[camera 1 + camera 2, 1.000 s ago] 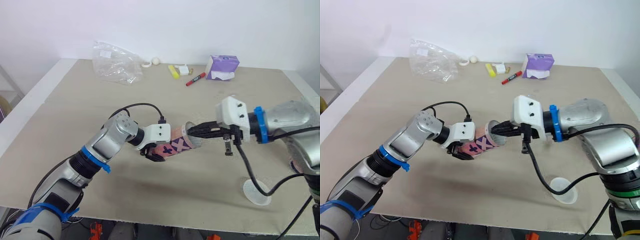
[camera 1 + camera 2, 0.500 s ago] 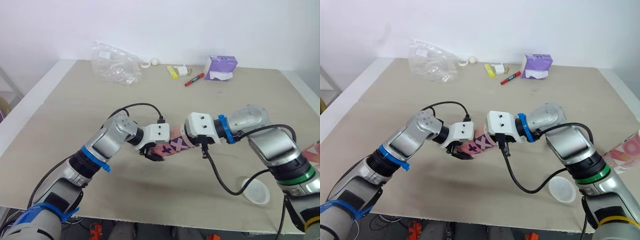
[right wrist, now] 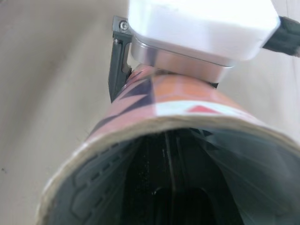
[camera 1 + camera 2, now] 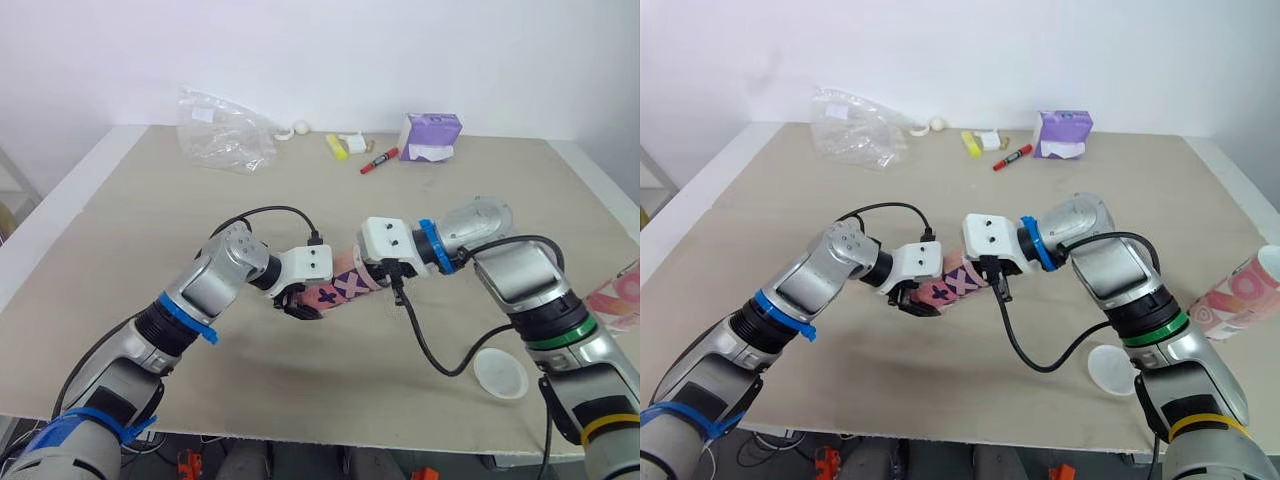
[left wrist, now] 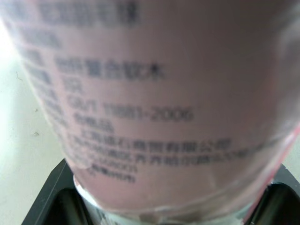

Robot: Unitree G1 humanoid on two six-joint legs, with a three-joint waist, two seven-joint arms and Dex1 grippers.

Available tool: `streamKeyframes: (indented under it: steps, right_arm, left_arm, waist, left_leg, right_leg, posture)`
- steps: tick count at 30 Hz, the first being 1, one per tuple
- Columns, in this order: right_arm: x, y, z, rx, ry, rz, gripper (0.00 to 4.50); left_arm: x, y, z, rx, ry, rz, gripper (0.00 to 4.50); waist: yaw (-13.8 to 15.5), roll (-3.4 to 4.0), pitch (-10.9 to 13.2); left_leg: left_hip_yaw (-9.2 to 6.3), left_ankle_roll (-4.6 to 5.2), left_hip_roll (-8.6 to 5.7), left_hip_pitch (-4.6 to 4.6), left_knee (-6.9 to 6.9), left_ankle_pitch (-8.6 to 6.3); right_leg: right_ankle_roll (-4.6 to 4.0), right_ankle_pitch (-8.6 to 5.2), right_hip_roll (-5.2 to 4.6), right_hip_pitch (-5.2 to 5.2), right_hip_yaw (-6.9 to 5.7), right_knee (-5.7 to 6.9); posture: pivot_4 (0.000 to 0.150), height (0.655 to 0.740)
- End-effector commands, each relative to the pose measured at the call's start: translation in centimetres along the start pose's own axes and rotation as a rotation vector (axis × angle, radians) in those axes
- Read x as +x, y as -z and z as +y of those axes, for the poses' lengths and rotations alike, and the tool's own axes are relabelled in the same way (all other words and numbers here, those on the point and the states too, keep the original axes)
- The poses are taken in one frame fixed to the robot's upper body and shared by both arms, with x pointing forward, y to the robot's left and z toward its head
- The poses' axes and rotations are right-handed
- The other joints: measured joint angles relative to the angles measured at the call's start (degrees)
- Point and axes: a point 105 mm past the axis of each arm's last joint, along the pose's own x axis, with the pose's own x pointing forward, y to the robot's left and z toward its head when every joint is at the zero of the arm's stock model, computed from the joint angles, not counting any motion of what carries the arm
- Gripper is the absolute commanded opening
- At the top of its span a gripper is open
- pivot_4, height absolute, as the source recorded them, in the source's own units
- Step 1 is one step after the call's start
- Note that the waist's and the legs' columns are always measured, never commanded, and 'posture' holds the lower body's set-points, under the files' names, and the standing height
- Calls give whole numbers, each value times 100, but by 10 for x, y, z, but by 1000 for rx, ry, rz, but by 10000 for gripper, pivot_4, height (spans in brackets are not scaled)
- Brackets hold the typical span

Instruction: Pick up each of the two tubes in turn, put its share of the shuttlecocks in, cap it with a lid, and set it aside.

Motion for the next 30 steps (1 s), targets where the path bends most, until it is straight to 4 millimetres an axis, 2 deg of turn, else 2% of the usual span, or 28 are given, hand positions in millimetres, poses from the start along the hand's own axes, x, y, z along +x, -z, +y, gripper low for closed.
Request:
streamKeyframes:
  steps: [1, 6, 10, 15, 20, 25, 30]
  right_arm:
    - [-47, -27, -9, 11, 112, -94, 779]
    - [-86, -32, -1, 74, 182, -123, 779]
    - [-111, -18, 4, 166, 288, -120, 779]
    - [-115, -8, 20, 240, 343, -137, 779]
    - [-119, 6, 39, 299, 378, -89, 779]
    - [-121, 10, 49, 326, 386, -65, 779]
    - [-122, 17, 56, 358, 382, -27, 779]
  left_arm:
    - [8, 0, -4, 19, 4, -11, 30568]
    - [8, 4, -5, 22, 4, -13, 30568]
    - [10, 7, -6, 28, 3, -16, 30568]
    - [12, 5, -6, 32, 3, -72, 30568]
    - [11, -17, -4, -36, 2, -297, 30568]
    - [12, -32, -15, -56, 55, -501, 30568]
    - [17, -37, -19, -32, 32, -675, 30568]
  waist:
    - [36, 1, 1]
    - [76, 1, 1]
    - [77, -1, 1]
    - [71, 2, 0]
    - [94, -1, 2]
    - [54, -8, 7]
    - [57, -8, 7]
  left_leg:
    - [0, -1, -4, -12, 0, 1]
    - [-4, -2, -25, -47, -2, 0]
    - [-3, -3, -38, -50, -4, 0]
    - [5, -3, -40, -49, -3, 0]
    - [2, -2, -40, -57, 1, 0]
    - [14, -6, -42, -77, -6, -2]
    - [13, -7, -32, -64, -36, -5]
  right_leg:
    - [2, -2, -4, -8, 0, 0]
    - [19, -19, -33, -24, -5, -9]
    - [27, -25, -48, -20, -10, -18]
    - [31, -23, -55, -21, -11, -19]
    - [39, -25, -61, -16, -19, -21]
    - [72, -16, -71, -36, -18, -33]
    - [52, -24, -60, -42, -23, -32]
  posture:
    - [1500, 7400]
    - [1500, 7400]
    - [1500, 7400]
    - [1500, 7400]
    - [1500, 7400]
    - [1500, 7400]
    - [1500, 7400]
